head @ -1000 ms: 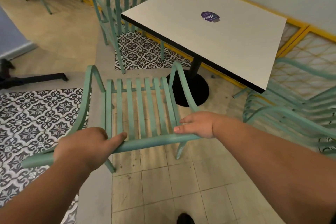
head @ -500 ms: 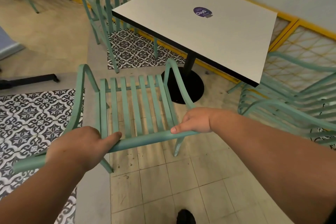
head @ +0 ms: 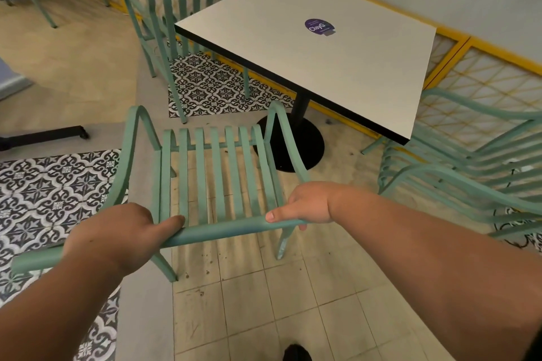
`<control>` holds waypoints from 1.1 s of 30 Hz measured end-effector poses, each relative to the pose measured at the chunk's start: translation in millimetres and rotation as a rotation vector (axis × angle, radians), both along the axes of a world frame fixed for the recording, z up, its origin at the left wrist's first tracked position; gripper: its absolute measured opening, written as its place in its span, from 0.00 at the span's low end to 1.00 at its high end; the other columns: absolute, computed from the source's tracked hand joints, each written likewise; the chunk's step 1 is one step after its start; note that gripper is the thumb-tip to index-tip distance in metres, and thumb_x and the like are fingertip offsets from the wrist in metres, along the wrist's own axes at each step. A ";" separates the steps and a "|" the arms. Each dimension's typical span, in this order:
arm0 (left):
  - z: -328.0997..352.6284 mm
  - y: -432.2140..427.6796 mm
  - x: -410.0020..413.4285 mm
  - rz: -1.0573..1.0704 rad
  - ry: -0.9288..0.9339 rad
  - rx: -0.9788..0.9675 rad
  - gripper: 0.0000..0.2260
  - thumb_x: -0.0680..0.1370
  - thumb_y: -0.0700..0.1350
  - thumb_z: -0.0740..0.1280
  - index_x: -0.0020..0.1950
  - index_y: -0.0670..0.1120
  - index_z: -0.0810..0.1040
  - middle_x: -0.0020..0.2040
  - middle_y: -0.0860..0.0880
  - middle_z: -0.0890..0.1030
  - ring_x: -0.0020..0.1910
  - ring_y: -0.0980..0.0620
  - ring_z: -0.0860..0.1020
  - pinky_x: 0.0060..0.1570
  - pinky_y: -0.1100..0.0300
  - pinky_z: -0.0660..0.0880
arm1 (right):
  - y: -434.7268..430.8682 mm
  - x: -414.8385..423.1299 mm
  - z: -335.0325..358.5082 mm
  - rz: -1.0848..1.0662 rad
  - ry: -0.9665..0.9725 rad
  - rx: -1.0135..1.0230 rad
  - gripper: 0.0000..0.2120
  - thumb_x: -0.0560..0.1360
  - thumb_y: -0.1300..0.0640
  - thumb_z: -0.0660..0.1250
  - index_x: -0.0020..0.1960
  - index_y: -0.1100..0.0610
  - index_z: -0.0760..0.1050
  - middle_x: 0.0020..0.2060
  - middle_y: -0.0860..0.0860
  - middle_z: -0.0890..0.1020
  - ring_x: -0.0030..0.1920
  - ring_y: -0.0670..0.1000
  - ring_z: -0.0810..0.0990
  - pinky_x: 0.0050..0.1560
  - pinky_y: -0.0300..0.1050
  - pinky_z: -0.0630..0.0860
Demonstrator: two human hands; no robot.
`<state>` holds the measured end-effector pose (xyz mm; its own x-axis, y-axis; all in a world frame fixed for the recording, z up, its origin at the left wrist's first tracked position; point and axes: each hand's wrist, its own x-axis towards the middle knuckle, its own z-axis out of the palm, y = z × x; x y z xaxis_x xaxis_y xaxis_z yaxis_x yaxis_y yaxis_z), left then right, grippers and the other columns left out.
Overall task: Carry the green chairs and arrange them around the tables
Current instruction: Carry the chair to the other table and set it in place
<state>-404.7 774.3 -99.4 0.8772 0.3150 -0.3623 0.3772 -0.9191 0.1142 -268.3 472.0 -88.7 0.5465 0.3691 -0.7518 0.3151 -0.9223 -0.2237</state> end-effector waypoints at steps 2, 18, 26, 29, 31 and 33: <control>-2.6 7.8 1.9 -0.014 0.010 -0.012 0.34 0.70 0.77 0.52 0.33 0.50 0.82 0.29 0.49 0.81 0.31 0.52 0.81 0.39 0.52 0.81 | 2.3 -3.4 -0.4 -0.014 0.000 0.007 0.32 0.68 0.19 0.57 0.37 0.48 0.75 0.46 0.49 0.84 0.48 0.49 0.77 0.58 0.51 0.73; -17.3 95.1 20.4 -0.156 -0.062 -0.032 0.37 0.63 0.83 0.51 0.31 0.55 0.84 0.25 0.52 0.80 0.28 0.56 0.80 0.38 0.53 0.79 | 50.9 -44.7 -4.8 -0.083 0.000 0.104 0.38 0.67 0.16 0.53 0.36 0.53 0.68 0.35 0.50 0.71 0.38 0.53 0.74 0.38 0.48 0.69; -70.0 164.9 36.8 -0.126 -0.050 -0.141 0.37 0.67 0.84 0.50 0.41 0.59 0.87 0.31 0.52 0.82 0.34 0.58 0.82 0.43 0.54 0.78 | 62.5 -52.3 -5.0 -0.141 -0.165 0.228 0.44 0.67 0.18 0.57 0.42 0.60 0.81 0.36 0.54 0.80 0.40 0.55 0.84 0.43 0.52 0.83; -101.6 193.4 42.1 -0.076 -0.041 -0.217 0.40 0.64 0.86 0.48 0.44 0.59 0.88 0.36 0.54 0.84 0.38 0.56 0.83 0.47 0.53 0.79 | 65.9 -50.6 -5.4 -0.144 -0.195 0.237 0.43 0.66 0.17 0.58 0.37 0.60 0.79 0.32 0.52 0.76 0.34 0.54 0.80 0.38 0.49 0.80; -85.4 174.6 40.9 -0.096 -0.067 -0.188 0.39 0.64 0.85 0.50 0.41 0.57 0.88 0.34 0.52 0.84 0.39 0.54 0.83 0.47 0.53 0.79 | 65.3 -49.4 -5.2 -0.157 -0.206 0.248 0.41 0.65 0.17 0.59 0.34 0.58 0.75 0.30 0.52 0.73 0.32 0.53 0.77 0.35 0.49 0.78; -71.1 157.1 40.7 -0.105 -0.091 -0.132 0.38 0.63 0.84 0.52 0.36 0.56 0.87 0.32 0.51 0.82 0.38 0.52 0.82 0.45 0.52 0.78 | 63.1 -50.9 -3.6 -0.178 -0.224 0.266 0.40 0.65 0.18 0.60 0.34 0.58 0.75 0.30 0.52 0.74 0.32 0.53 0.78 0.36 0.51 0.81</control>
